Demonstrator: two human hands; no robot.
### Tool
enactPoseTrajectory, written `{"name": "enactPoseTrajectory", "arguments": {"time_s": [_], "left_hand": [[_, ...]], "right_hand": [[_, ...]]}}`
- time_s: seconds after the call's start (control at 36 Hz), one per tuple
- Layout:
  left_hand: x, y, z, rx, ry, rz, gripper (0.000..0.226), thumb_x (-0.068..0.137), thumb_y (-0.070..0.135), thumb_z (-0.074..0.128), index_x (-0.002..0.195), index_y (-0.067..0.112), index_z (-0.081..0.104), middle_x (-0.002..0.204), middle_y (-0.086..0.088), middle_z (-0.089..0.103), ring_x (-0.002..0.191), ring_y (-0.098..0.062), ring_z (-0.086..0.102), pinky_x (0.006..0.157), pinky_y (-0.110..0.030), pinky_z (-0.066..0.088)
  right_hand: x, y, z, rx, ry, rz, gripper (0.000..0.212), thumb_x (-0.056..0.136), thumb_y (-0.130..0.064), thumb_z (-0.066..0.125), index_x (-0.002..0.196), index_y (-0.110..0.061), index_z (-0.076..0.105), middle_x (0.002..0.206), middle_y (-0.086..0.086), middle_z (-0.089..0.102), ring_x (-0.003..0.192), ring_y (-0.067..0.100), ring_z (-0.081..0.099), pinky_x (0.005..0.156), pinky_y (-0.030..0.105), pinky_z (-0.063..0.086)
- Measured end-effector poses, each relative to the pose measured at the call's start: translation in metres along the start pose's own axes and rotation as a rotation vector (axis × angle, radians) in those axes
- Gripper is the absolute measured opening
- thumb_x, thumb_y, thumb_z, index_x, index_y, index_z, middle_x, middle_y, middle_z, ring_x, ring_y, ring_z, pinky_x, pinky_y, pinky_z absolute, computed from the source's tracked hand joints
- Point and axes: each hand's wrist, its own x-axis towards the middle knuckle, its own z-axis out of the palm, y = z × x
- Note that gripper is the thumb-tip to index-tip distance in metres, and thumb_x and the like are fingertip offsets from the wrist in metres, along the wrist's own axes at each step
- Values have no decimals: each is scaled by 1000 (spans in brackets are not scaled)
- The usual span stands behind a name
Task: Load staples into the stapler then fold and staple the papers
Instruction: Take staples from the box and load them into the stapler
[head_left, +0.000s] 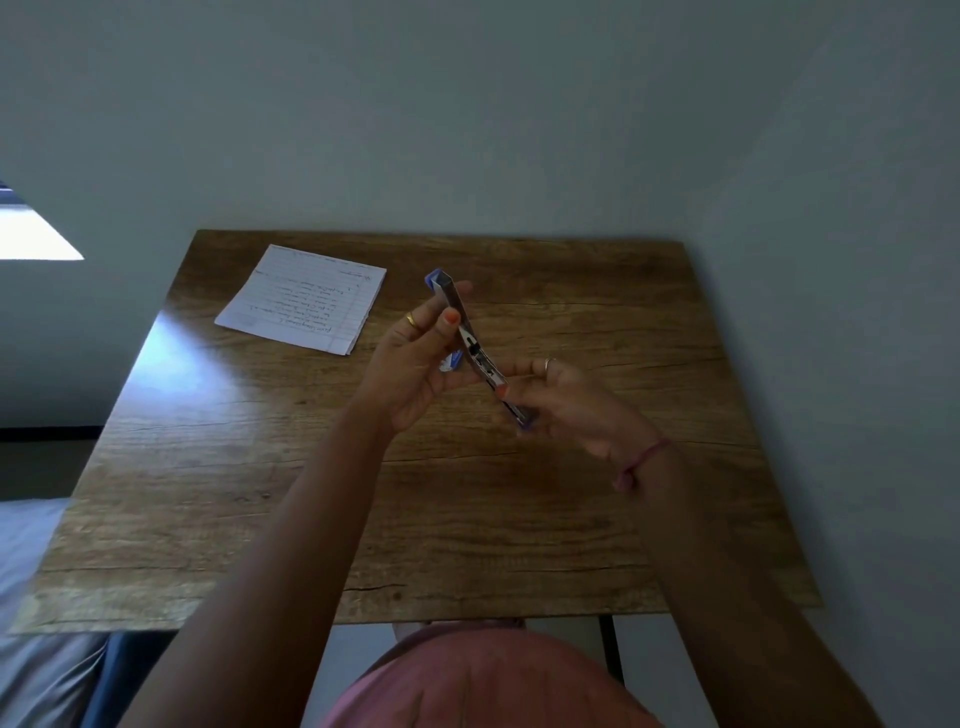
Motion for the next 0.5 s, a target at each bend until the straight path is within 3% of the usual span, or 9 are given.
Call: {"name": "enactPoseTrajectory", "arguments": {"time_s": [0.14,0.28,0.42,0.5], "left_hand": [[-1,1,-6,-40,18,2,33,89,18,56,121,22,65,91,-3,57,109,-36,46,75,-46,58],[-1,1,-7,-46,37,9,39,90,17,56,128,18,58,88,0,58,95,-22,56,77,-49,57],[-1,0,-10,-23,87,18,38,89,17,57,127,17,59,89,2,60,100,-25,54,81,-53,57],[-3,-1,-11,-1,118,31,35,88,18,57,123,20,62,91,1,60,96,-21,59,76,-46,58]], "right_hand": [[-1,12,-7,238,-112,4,34,88,-1,60,119,-14,59,103,7,73,93,21,71,79,33,57],[1,22,-14,468,-137,-15,34,91,3,49,122,-5,58,112,16,70,94,23,70,78,31,59],[8,30,-14,549,-55,-36,30,94,-2,44,120,-2,59,118,19,67,102,26,67,76,31,58],[11,35,-12,586,-3,-59,29,93,-6,45,117,-3,61,118,22,66,106,28,64,83,32,58]]}}
